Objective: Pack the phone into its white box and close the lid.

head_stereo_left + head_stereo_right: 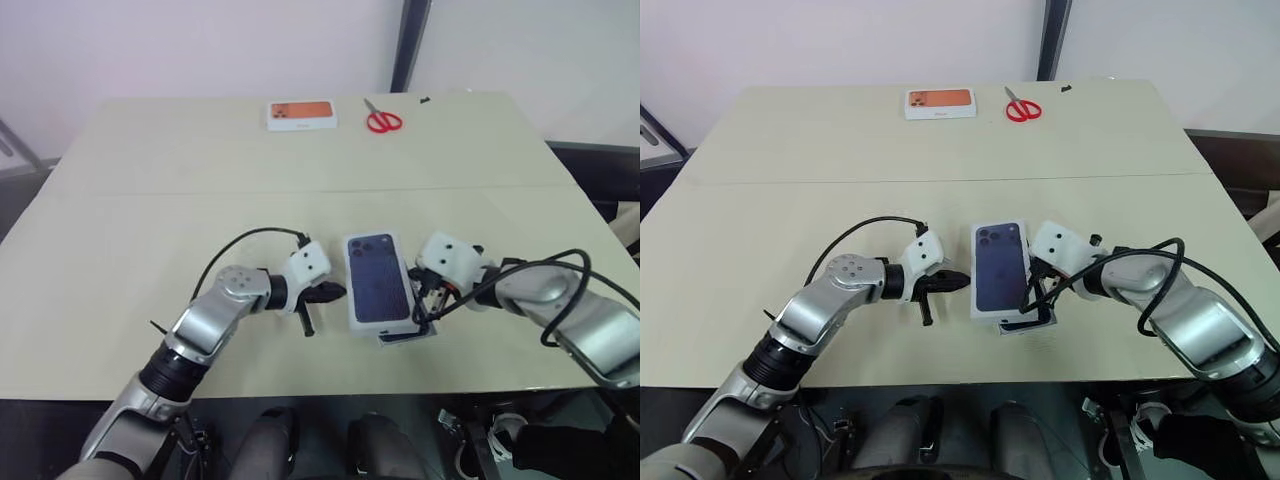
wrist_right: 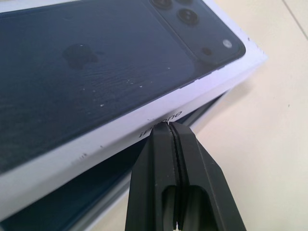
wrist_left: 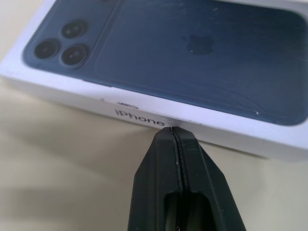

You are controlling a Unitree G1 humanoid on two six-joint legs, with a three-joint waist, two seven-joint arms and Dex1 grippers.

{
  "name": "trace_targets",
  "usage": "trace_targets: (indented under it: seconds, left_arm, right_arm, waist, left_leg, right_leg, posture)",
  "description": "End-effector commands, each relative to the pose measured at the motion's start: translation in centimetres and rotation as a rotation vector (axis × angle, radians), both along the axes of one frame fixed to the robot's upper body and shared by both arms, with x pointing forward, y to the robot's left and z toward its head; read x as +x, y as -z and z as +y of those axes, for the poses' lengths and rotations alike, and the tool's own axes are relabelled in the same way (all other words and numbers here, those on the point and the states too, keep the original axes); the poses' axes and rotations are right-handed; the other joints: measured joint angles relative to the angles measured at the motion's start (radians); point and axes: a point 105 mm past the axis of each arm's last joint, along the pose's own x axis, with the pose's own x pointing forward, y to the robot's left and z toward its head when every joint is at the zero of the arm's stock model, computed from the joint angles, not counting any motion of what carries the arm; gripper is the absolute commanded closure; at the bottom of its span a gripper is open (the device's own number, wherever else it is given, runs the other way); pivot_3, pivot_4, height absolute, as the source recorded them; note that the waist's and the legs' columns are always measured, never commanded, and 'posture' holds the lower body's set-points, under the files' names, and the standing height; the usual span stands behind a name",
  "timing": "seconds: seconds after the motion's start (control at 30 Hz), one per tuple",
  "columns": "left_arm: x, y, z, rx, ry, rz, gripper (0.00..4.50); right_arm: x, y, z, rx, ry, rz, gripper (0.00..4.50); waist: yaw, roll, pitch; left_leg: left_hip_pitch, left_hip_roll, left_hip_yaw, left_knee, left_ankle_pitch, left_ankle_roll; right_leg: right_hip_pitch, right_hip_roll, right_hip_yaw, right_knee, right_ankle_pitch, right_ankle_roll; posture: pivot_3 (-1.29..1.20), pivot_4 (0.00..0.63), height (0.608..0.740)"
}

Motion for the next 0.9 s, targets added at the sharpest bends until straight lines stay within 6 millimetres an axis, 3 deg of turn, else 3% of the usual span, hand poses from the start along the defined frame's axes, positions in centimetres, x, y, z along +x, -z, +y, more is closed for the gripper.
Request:
trace_targets:
  seconds: [0.03, 0.37, 0.9]
  left_arm:
    - [-1.6, -2.1, -1.9, -0.071, 0.114, -0.04, 4.5]
    - [-2.1, -1.8, -2.4, -0.04, 0.161, -0.024, 4.5]
    - [-0.3, -1.1, -1.7, -0.006, 0.076, -0.048, 4.5]
  right_arm:
    - [-0.8, -1.1, 0.6, 0.002, -0.056, -0.028, 4.47]
    - [-1.0, -0.4, -0.8, -0.024, -0.021, -0.005, 4.47]
    - [-0.7, 0.1, -0.6, -0.014, -0.004, -0.009, 4.47]
  waist:
    - [0.001, 0.0, 0.0]
    - [0.0, 0.0, 0.0]
    - [0.0, 0.0, 0.0]
  left_leg:
    - [0.0, 0.0, 0.0, 0.0, 0.0, 0.0]
    - [0.0, 0.0, 0.0, 0.0, 0.0, 0.0]
    - [0.0, 0.0, 0.0, 0.0, 0.0, 0.0]
  right_leg:
    - [0.0, 0.0, 0.0, 0.0, 0.0, 0.0]
    - [0.0, 0.0, 0.0, 0.0, 0.0, 0.0]
    - [0.0, 0.0, 0.0, 0.0, 0.0, 0.0]
  posture:
    - [0.0, 0.15, 0.74]
    - [0.0, 0.15, 0.74]
    - [0.0, 0.15, 0.74]
